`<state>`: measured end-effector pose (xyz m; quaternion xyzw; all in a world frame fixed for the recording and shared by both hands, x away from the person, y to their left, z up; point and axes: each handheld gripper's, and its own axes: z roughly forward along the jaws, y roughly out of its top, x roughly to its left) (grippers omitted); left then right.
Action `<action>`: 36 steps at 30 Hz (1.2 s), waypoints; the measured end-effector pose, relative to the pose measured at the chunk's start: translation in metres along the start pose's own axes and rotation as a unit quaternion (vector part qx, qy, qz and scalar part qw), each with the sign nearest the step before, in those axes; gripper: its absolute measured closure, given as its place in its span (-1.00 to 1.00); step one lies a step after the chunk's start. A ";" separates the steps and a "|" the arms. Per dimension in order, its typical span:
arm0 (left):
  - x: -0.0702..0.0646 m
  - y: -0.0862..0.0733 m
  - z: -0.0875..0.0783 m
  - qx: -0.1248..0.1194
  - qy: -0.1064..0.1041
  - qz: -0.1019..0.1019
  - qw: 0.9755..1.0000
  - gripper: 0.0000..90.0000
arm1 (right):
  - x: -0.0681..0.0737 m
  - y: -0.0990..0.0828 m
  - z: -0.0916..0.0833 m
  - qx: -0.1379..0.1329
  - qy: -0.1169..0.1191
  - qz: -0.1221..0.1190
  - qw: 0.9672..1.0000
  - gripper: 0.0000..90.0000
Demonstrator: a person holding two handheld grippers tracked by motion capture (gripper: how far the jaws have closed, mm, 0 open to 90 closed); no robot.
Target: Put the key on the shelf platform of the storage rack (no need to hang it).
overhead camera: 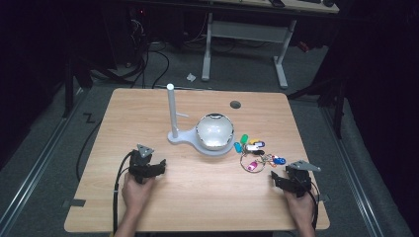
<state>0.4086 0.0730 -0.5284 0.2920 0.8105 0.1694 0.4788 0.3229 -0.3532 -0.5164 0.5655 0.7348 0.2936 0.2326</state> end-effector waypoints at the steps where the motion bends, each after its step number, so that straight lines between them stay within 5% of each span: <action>1: 0.000 0.000 0.000 0.000 -0.001 0.000 1.000 -0.46 | 0.000 0.000 0.000 0.000 0.000 0.000 1.000 -0.24; 29: 0.000 0.000 -0.001 0.002 -0.001 0.000 1.000 -0.47 | 0.003 0.005 0.000 0.015 -0.002 0.000 1.000 -0.13; 36: 0.000 0.000 -0.001 0.002 -0.001 0.001 1.000 -0.47 | 0.012 0.010 -0.003 -0.011 0.022 -0.006 1.000 -0.02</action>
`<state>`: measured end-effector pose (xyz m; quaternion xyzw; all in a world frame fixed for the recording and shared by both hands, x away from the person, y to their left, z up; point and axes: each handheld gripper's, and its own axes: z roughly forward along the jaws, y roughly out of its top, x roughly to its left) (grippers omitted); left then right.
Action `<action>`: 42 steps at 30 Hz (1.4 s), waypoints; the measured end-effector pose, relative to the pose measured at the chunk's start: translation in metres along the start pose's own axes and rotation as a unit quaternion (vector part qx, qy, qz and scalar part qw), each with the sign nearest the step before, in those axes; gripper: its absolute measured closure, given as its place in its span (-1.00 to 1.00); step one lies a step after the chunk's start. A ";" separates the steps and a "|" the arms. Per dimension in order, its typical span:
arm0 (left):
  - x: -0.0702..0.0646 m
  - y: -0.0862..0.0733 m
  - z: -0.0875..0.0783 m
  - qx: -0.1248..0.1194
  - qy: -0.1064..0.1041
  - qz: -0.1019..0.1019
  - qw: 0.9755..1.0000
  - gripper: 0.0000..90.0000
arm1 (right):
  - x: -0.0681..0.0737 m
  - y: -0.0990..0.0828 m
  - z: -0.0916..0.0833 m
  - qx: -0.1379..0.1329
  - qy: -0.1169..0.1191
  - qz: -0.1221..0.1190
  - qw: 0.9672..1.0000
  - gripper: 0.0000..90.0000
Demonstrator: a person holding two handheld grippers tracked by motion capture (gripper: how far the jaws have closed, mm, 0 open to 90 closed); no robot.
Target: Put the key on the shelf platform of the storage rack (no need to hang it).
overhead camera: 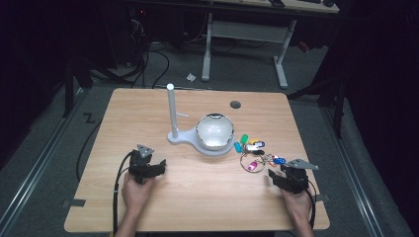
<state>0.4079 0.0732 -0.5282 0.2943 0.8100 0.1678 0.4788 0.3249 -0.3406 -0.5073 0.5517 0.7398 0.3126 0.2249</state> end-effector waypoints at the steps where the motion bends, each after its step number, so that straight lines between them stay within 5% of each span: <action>1: 0.000 0.000 0.000 0.000 0.000 0.000 1.000 -0.47 | 0.002 0.001 0.000 -0.001 0.004 -0.003 1.000 -0.01; 14: 0.001 0.000 -0.001 0.002 -0.002 0.001 1.000 -0.47 | 0.015 0.025 0.011 -0.012 0.030 -0.030 0.999 0.05; 22: 0.001 0.000 -0.001 0.004 -0.005 0.006 1.000 -0.47 | 0.021 0.048 0.029 0.006 0.037 -0.035 0.999 -0.05; 26: 0.001 0.000 -0.001 0.004 -0.005 0.007 1.000 -0.47 | 0.021 0.055 0.035 0.017 0.018 -0.040 0.999 -0.09; 31: 0.000 -0.001 -0.002 0.005 -0.002 -0.001 1.000 -0.49 | 0.014 0.055 0.041 0.024 0.008 -0.030 0.999 -0.15; 42: 0.000 -0.001 -0.002 0.006 -0.002 -0.001 1.000 -0.49 | 0.010 0.051 0.044 0.041 0.027 -0.035 0.998 -0.29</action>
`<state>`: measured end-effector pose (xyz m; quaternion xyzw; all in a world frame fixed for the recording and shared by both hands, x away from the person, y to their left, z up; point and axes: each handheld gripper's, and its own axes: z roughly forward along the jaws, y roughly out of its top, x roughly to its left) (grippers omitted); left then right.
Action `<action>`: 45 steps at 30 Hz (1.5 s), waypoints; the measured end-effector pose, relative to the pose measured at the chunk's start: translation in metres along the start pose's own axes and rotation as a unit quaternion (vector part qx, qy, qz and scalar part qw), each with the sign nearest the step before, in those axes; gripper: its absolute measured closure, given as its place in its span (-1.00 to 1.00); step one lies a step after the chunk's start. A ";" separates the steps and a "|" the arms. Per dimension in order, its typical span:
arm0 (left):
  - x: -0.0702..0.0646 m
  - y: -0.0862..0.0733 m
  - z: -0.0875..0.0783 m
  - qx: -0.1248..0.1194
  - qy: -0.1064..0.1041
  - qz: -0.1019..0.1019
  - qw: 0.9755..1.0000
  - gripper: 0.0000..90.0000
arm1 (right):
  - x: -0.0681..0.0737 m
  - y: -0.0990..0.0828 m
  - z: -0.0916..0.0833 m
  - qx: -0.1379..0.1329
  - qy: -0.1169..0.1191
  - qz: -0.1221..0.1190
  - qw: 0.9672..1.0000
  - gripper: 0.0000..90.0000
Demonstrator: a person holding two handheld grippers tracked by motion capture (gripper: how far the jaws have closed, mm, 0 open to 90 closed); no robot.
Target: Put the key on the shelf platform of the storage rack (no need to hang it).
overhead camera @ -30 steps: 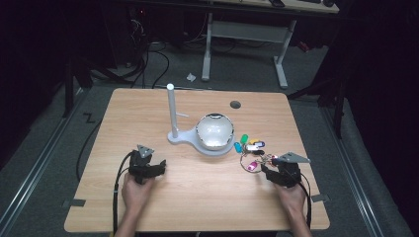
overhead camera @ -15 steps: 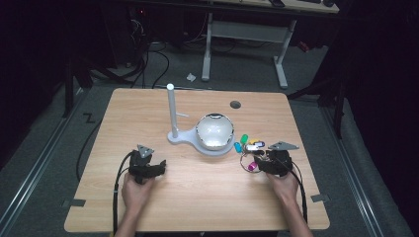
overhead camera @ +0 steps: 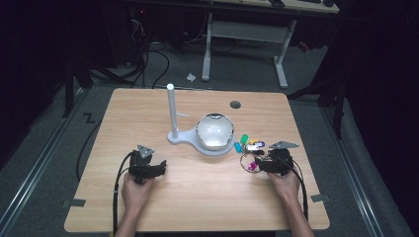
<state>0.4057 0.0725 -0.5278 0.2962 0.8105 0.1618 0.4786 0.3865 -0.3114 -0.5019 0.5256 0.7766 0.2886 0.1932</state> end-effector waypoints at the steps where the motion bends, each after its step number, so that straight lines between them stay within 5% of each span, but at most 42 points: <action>1: 0.000 0.000 0.000 0.000 0.000 0.000 1.000 -0.49 | 0.000 -0.001 0.001 0.001 -0.001 -0.001 1.000 -0.28; 9: 0.000 0.000 0.000 0.000 0.000 0.000 1.000 -0.49 | -0.002 -0.003 0.006 0.015 -0.002 -0.006 1.000 -0.18; 16: 0.000 0.000 0.000 0.000 0.000 0.000 1.000 -0.49 | -0.008 -0.004 0.008 -0.002 0.002 0.010 1.000 0.15; 23: 0.000 0.000 0.000 0.000 -0.002 0.002 1.000 -0.49 | -0.004 -0.003 0.008 0.005 -0.011 -0.024 1.000 0.67; 38: 0.001 0.000 0.000 0.000 -0.003 0.006 1.000 -0.49 | -0.006 -0.006 0.004 -0.012 0.017 -0.011 1.000 0.79; 40: 0.001 0.000 0.000 0.000 -0.003 0.005 1.000 -0.49 | -0.006 -0.006 0.002 -0.014 0.017 -0.011 1.000 0.94; 45: 0.001 0.000 0.000 0.000 -0.003 0.006 1.000 -0.49 | -0.007 0.000 -0.014 -0.045 0.014 -0.015 0.999 0.96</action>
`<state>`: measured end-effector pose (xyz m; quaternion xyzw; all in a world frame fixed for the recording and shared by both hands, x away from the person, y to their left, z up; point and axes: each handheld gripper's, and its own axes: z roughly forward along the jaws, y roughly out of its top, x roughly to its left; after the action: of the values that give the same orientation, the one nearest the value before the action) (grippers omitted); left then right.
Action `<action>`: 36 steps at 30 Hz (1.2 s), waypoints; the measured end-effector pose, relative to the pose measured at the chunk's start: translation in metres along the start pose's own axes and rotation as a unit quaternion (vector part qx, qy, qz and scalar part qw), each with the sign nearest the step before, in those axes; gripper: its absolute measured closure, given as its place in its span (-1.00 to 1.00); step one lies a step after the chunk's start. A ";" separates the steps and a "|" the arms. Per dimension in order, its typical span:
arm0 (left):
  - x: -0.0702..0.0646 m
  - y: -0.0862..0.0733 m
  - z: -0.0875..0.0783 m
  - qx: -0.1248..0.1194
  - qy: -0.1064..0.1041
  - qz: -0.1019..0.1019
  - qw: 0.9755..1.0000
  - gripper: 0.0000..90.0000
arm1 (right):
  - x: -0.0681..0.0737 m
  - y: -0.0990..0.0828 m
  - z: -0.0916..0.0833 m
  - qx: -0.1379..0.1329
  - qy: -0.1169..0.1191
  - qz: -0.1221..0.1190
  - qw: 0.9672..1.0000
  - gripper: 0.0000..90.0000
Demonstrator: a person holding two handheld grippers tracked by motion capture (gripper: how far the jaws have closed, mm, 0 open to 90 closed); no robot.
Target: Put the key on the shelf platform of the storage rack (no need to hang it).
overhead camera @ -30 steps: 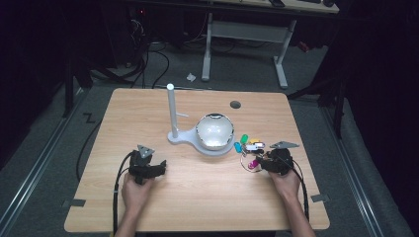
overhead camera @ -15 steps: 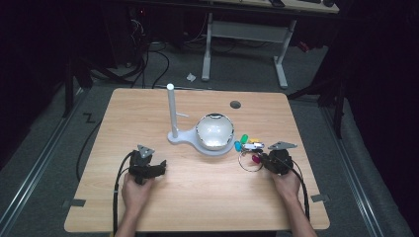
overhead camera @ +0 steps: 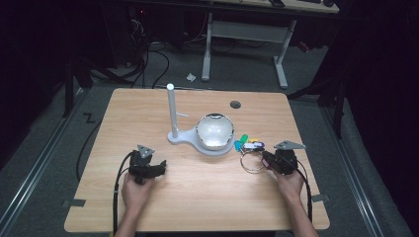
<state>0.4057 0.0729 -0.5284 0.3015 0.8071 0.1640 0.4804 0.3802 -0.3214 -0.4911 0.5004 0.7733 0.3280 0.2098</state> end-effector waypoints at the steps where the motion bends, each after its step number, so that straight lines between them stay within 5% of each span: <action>1: 0.000 0.000 0.000 0.000 0.000 0.000 1.000 -0.49 | 0.000 0.000 -0.002 -0.003 0.000 0.001 1.000 0.96; 12: 0.000 0.000 0.000 0.001 0.002 -0.003 1.000 -0.49 | -0.002 0.007 -0.020 -0.033 0.011 0.013 0.999 0.96; 36: -0.001 0.000 0.000 0.000 0.003 -0.005 1.000 -0.49 | 0.002 0.058 -0.074 -0.061 0.035 -0.028 0.997 0.96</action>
<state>0.4057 0.0726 -0.5279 0.2969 0.8102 0.1622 0.4786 0.3685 -0.3248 -0.3980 0.4535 0.7722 0.3858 0.2217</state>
